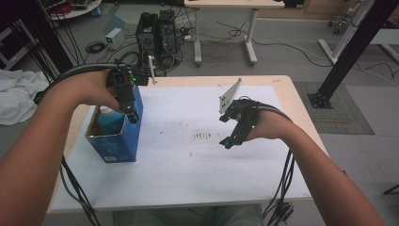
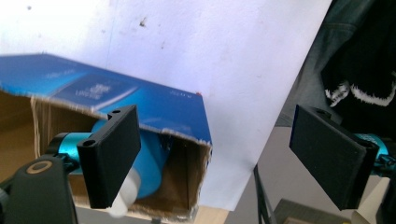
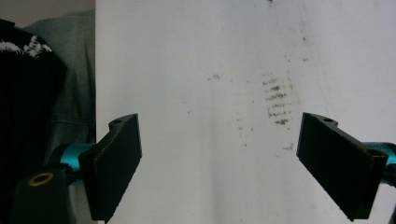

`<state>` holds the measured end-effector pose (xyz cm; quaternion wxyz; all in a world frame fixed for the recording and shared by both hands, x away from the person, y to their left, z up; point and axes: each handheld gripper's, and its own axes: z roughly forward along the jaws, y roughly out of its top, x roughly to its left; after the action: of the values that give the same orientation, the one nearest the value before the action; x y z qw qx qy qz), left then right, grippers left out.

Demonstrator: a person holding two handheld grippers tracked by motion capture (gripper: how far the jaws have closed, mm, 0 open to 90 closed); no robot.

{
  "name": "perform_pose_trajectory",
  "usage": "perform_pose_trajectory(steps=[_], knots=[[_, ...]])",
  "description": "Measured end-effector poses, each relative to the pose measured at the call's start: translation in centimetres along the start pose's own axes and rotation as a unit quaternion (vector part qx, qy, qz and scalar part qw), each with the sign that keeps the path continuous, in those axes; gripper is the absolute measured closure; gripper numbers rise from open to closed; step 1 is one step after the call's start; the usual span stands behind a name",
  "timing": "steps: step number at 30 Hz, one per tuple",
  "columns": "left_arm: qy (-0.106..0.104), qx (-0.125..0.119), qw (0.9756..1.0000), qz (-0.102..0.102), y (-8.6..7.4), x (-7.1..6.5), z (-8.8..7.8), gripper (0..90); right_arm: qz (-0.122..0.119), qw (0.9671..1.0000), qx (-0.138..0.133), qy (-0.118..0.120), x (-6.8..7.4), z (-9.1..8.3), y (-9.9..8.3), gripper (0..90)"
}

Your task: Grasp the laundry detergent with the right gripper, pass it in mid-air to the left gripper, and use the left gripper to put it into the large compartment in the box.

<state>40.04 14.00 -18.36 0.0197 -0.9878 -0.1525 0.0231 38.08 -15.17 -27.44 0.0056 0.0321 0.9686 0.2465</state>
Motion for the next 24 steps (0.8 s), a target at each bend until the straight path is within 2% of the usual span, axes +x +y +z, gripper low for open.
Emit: perform_pose_trajectory(steps=[3, 6, 10, 11, 12, 13, 15, 18, 19, 21, 24], knots=[[-0.007, 0.004, 0.9999, 0.013, 0.9, -0.2, 0.4, 16.5, 0.004, 0.9999, 0.015, -0.001, -0.4, -0.4, -0.2, 13.2], [-0.006, 0.004, 0.9998, 0.020, 1.6, -0.5, 0.8, 16.5, 0.011, 0.9994, 0.031, -0.003, -0.8, -0.8, -0.3, 13.2], [-0.005, 0.003, 0.9991, 0.041, 2.7, -1.0, 1.4, 16.5, 0.016, 0.9985, 0.051, -0.004, -1.2, -1.4, -0.5, 13.2], [-0.003, 0.002, 0.9989, 0.047, 3.0, -1.1, 1.6, 16.5, 0.018, 0.9981, 0.059, -0.001, -1.3, -1.4, -0.5, 13.2], [-0.012, 0.003, 0.9987, 0.050, 3.3, -1.2, 1.7, 16.5, 0.018, 0.9977, 0.066, -0.001, -1.4, -1.4, -0.6, 13.2], [-0.012, 0.002, 0.9985, 0.053, 3.5, -1.2, 2.0, 16.5, 0.020, 0.9970, 0.075, 0.000, -1.6, -1.4, -0.6, 13.2], [-0.013, 0.010, 0.9982, 0.058, 4.1, -1.1, 2.6, 16.5, 0.023, 0.9954, 0.093, 0.001, -1.8, -1.2, -0.6, 13.2], [-0.016, 0.014, 0.9981, 0.058, 4.8, -0.8, 3.0, 16.5, 0.022, 0.9944, 0.103, 0.004, -2.2, -0.9, -0.6, 13.2], [-0.017, 0.012, 0.9980, 0.059, 5.0, -0.7, 3.1, 16.5, 0.027, 0.9942, 0.104, 0.004, -2.2, -0.8, -0.5, 13.2], [-0.014, 0.009, 0.9979, 0.062, 5.4, -0.5, 3.3, 16.5, 0.020, 0.9943, 0.105, 0.005, -2.4, -0.8, -0.4, 13.2], [-0.015, 0.012, 0.9976, 0.066, 5.7, -0.3, 4.0, 16.5, 0.022, 0.9942, 0.105, 0.009, -2.6, -0.8, -0.2, 13.2]])
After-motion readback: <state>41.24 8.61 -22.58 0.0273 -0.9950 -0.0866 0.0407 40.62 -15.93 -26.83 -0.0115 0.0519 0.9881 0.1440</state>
